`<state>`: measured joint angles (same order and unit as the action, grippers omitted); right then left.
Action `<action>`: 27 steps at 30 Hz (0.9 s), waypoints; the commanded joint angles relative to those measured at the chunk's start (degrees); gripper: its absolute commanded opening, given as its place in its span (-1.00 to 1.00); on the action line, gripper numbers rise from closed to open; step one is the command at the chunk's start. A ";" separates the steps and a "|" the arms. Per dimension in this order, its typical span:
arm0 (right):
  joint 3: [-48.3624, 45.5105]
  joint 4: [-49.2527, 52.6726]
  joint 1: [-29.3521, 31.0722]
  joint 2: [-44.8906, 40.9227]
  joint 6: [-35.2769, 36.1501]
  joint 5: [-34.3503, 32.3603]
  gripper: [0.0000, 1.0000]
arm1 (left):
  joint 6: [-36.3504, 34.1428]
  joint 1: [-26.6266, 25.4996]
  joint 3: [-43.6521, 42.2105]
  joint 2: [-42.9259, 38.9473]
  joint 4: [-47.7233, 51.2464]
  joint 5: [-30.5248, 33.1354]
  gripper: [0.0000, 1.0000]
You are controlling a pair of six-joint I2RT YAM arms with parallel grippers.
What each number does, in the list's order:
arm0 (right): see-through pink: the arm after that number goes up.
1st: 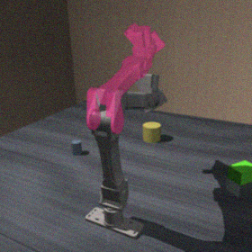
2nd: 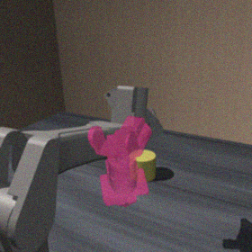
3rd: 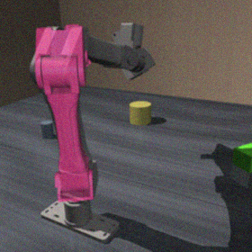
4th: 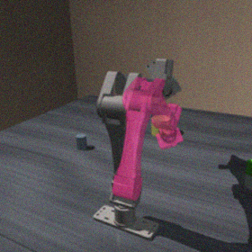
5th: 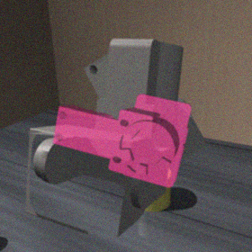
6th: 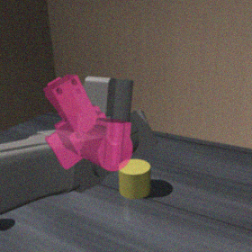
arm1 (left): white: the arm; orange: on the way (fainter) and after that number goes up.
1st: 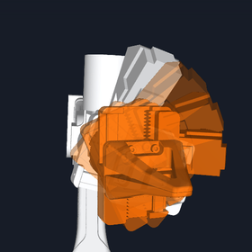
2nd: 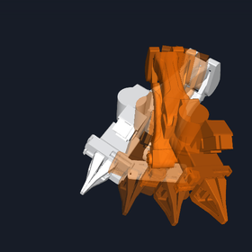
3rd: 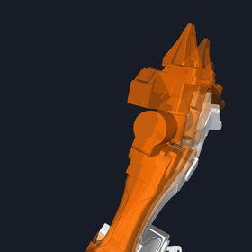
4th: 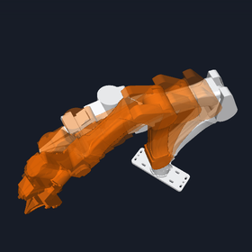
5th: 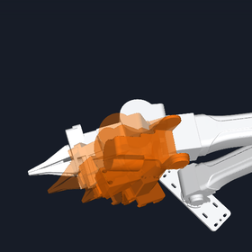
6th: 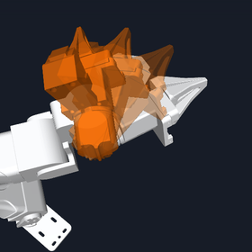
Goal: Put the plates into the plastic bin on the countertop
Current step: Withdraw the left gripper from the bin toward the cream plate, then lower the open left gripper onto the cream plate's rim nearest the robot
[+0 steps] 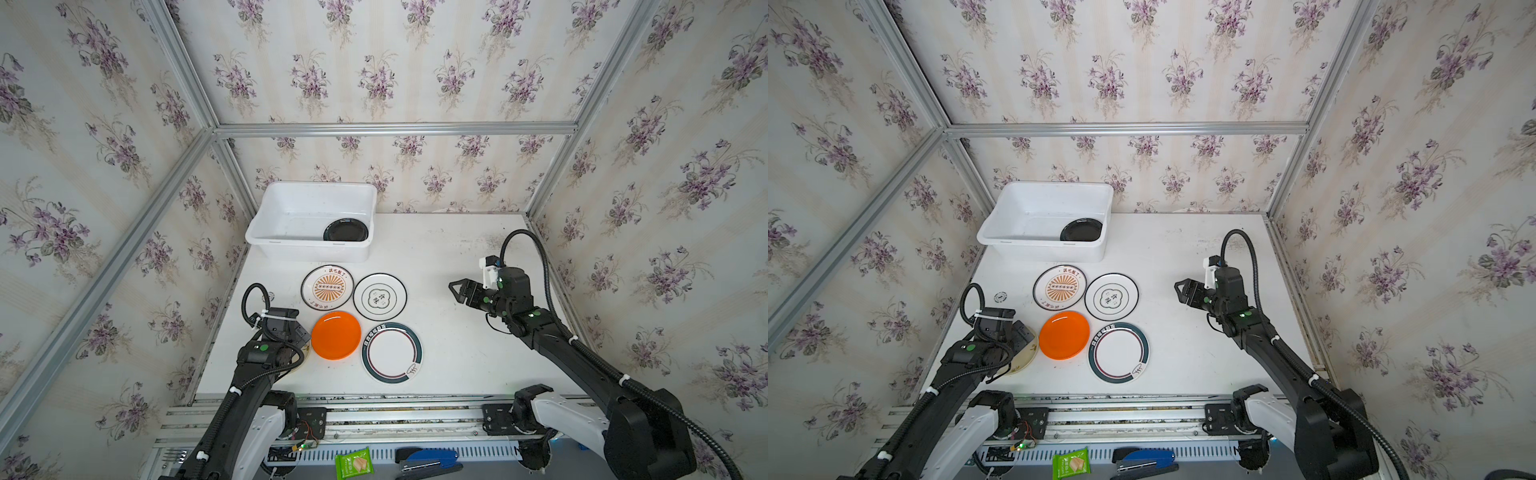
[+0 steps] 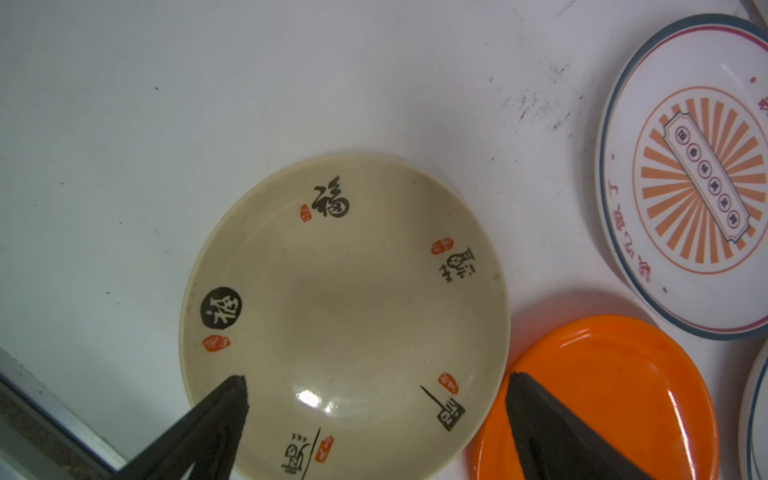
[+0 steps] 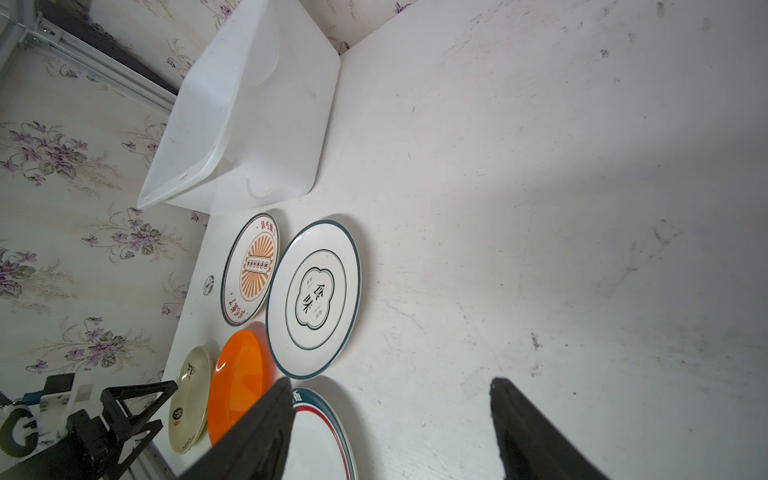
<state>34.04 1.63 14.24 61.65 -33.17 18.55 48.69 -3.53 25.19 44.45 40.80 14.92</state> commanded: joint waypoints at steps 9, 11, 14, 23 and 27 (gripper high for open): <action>0.13 -0.93 0.09 0.49 0.21 -1.14 0.54 | -0.30 1.78 -1.16 7.44 -10.54 -5.94 0.99; 0.15 -1.01 0.09 0.72 0.12 -1.23 0.54 | -0.66 2.32 -1.12 8.72 -11.68 -6.04 0.99; 0.47 -1.01 0.09 1.27 0.10 -1.23 0.53 | -1.31 3.40 -1.39 10.89 -13.46 -6.94 0.99; 0.83 -1.54 0.09 2.94 -0.32 -1.36 0.53 | -2.10 4.96 -1.17 16.58 -18.05 -8.50 0.99; 1.22 -1.19 0.09 3.22 -0.06 -1.50 0.53 | -2.71 5.81 -0.17 18.99 -19.05 -8.90 0.99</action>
<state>34.11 1.65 14.24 64.75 -33.26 17.47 45.84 1.85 24.77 62.04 20.95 8.73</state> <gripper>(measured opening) 0.766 0.993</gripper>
